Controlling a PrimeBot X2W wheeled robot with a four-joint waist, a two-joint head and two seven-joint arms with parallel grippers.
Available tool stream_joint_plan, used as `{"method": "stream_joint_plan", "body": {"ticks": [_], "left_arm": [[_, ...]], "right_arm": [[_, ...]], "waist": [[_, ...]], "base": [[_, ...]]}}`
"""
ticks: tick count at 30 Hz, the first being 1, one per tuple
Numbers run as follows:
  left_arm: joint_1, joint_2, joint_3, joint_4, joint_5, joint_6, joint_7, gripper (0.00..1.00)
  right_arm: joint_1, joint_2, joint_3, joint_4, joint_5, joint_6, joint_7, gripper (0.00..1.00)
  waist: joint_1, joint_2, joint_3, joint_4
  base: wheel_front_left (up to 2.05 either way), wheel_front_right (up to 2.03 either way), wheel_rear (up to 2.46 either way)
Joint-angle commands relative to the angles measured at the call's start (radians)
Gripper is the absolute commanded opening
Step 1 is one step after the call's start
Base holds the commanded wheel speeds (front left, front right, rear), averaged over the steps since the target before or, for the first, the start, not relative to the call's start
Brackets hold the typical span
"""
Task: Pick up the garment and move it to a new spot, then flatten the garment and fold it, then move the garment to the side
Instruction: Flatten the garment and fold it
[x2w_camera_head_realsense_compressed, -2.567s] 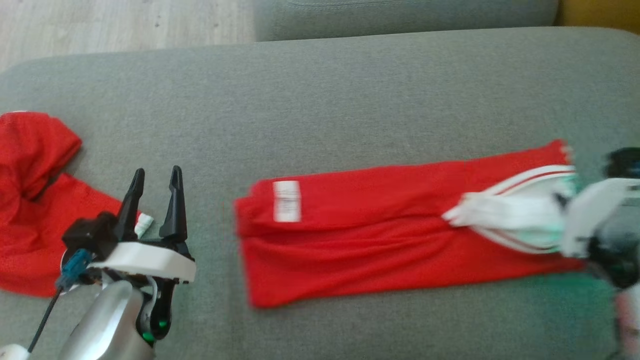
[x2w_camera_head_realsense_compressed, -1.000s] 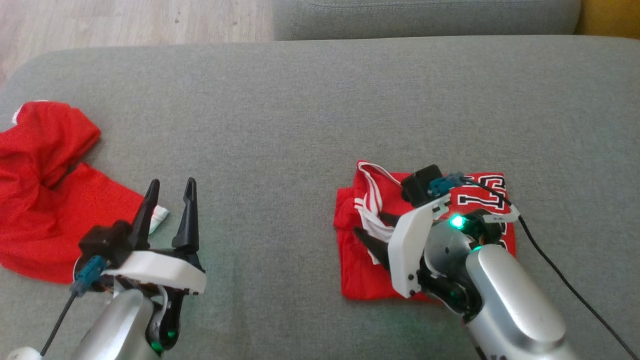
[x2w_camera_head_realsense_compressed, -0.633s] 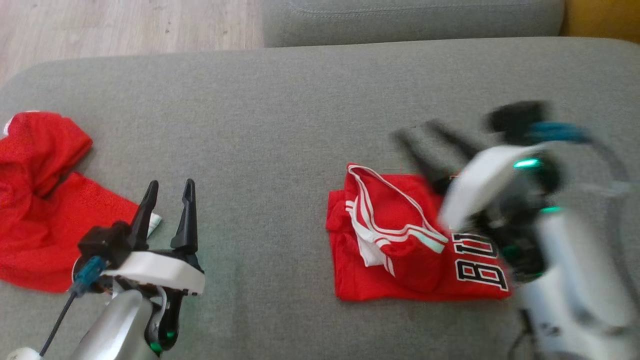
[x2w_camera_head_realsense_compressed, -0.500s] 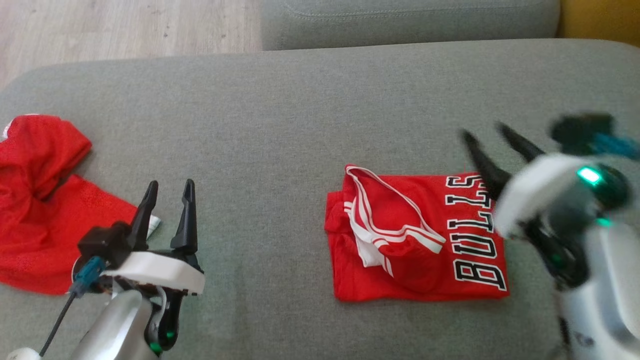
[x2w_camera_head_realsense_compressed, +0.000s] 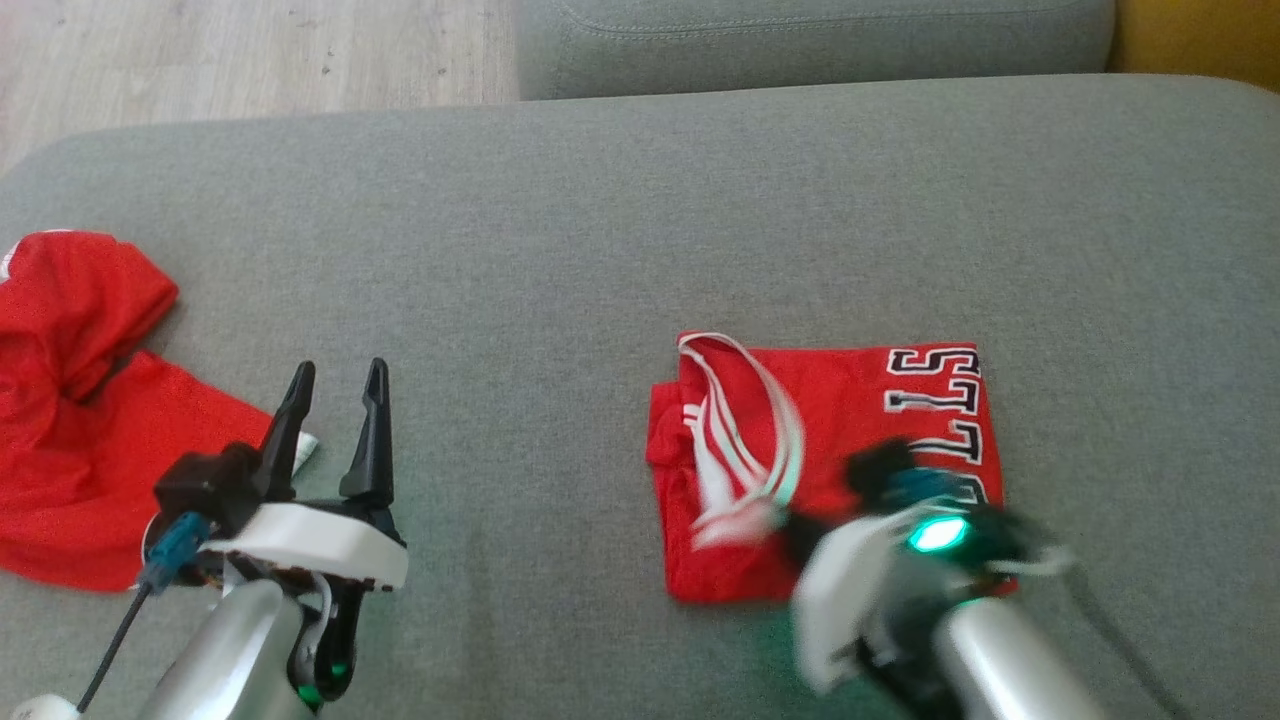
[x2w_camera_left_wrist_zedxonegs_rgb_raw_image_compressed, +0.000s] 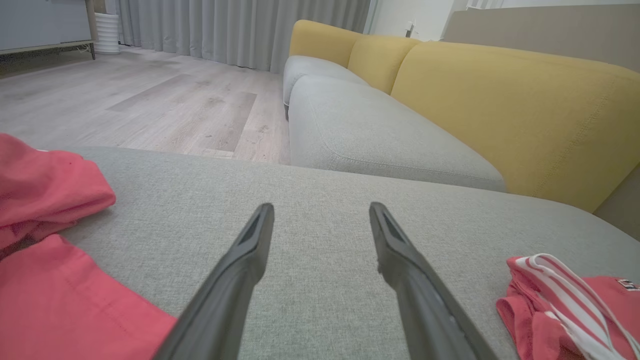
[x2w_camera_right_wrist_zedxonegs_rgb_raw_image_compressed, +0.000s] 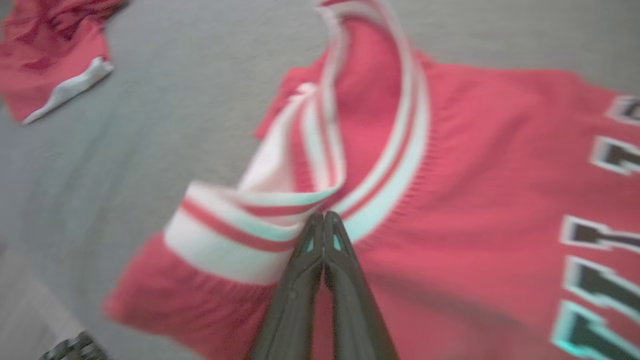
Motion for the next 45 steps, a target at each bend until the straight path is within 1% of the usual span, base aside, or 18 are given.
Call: {"method": "stream_joint_plan", "body": {"ticks": [1,4,6,9,10,11,12,14,18,19,21,23,26,29,32,39,45], "left_arm": [[-0.055,0.03,0.04,-0.022,-0.005,-0.004,-0.008,1.0],[-0.058,0.029,0.038,-0.019,-0.006,-0.003,-0.008,1.0],[-0.057,0.029,0.039,-0.017,-0.007,-0.004,-0.009,1.0],[-0.054,0.03,0.042,-0.014,-0.008,-0.003,-0.009,1.0],[-0.051,0.031,0.044,-0.014,-0.009,-0.002,-0.009,1.0],[-0.049,0.032,0.046,-0.014,-0.009,-0.001,-0.01,1.0],[-0.045,0.032,0.048,-0.014,-0.01,0.0,-0.01,1.0],[-0.035,0.033,0.057,-0.017,-0.012,0.004,-0.011,1.0],[-0.007,0.033,0.078,-0.026,-0.013,0.011,-0.013,1.0],[-0.007,0.033,0.078,-0.026,-0.013,0.011,-0.013,1.0],[0.009,0.033,0.088,-0.033,-0.01,0.012,-0.013,1.0],[0.026,0.033,0.099,-0.042,-0.005,0.014,-0.013,1.0],[0.054,0.028,0.125,-0.065,0.011,0.021,-0.014,1.0],[0.086,0.023,0.142,-0.077,0.025,0.024,-0.014,1.0],[0.103,0.026,0.144,-0.079,0.044,0.028,-0.014,1.0],[0.117,0.028,0.155,-0.087,0.055,0.031,-0.014,1.0],[0.11,0.036,0.146,-0.095,0.067,0.04,-0.009,1.0]], "right_arm": [[-0.059,0.016,0.096,-0.025,0.046,0.008,0.0,0.0],[-0.082,0.024,0.209,-0.024,0.139,0.008,0.009,0.0],[-0.098,0.027,0.253,-0.028,0.197,0.008,0.005,0.0],[-0.12,0.029,0.277,-0.052,0.279,0.008,-0.026,0.0],[-0.126,0.03,0.271,-0.064,0.304,0.008,-0.04,0.05],[-0.131,0.03,0.257,-0.077,0.322,0.008,-0.058,0.62],[-0.133,0.03,0.229,-0.09,0.331,0.008,-0.082,1.0],[-0.13,0.024,0.152,-0.115,0.326,0.008,-0.136,1.0],[-0.104,-0.004,-0.042,-0.159,0.253,0.008,-0.243,1.0],[-0.104,-0.004,-0.042,-0.159,0.253,0.008,-0.243,1.0],[-0.09,-0.025,-0.132,-0.176,0.194,0.008,-0.292,1.0],[-0.067,-0.038,-0.21,-0.174,0.15,0.008,-0.319,1.0],[-0.034,-0.071,-0.283,-0.149,0.076,0.008,-0.314,1.0],[-0.01,-0.081,-0.328,-0.13,0.051,0.008,-0.331,1.0],[0.007,-0.091,-0.347,-0.114,0.043,0.008,-0.352,1.0],[0.022,-0.082,-0.351,-0.096,0.042,0.008,-0.361,1.0],[0.026,-0.07,-0.346,-0.085,0.039,0.008,-0.336,1.0]], "waist": [[0.0,0.0,0.0,0.002],[0.0,0.0,0.001,0.003],[0.0,0.0,0.001,0.003],[0.0,0.0,0.0,0.0],[0.0,0.0,-0.002,-0.002],[0.0,0.0,-0.004,-0.005],[0.0,0.0,-0.007,-0.007],[0.0,0.0,-0.017,-0.013],[0.0,0.0,-0.039,-0.031],[0.0,0.0,-0.039,-0.031],[0.0,0.0,-0.051,-0.04],[0.0,0.0,-0.066,-0.048],[0.0,0.0,-0.089,-0.057],[0.0,0.0,-0.108,-0.06],[0.0,0.0,-0.116,-0.062],[0.0,0.0,-0.117,-0.065],[0.0,0.0,-0.109,-0.067]], "base": [[0.0,0.0,0.0],[0.0,0.0,0.0],[0.0,0.0,0.0],[0.0,0.0,0.0],[0.0,0.0,0.0],[0.0,0.0,0.0],[0.0,0.0,0.0],[0.0,0.0,0.0],[0.0,0.0,0.0],[0.0,0.0,0.0],[0.0,0.0,0.0],[0.0,0.0,0.0],[0.0,0.0,0.0],[0.0,0.0,0.0],[0.0,0.0,0.0],[0.0,0.0,0.0],[0.0,0.0,0.0]]}}
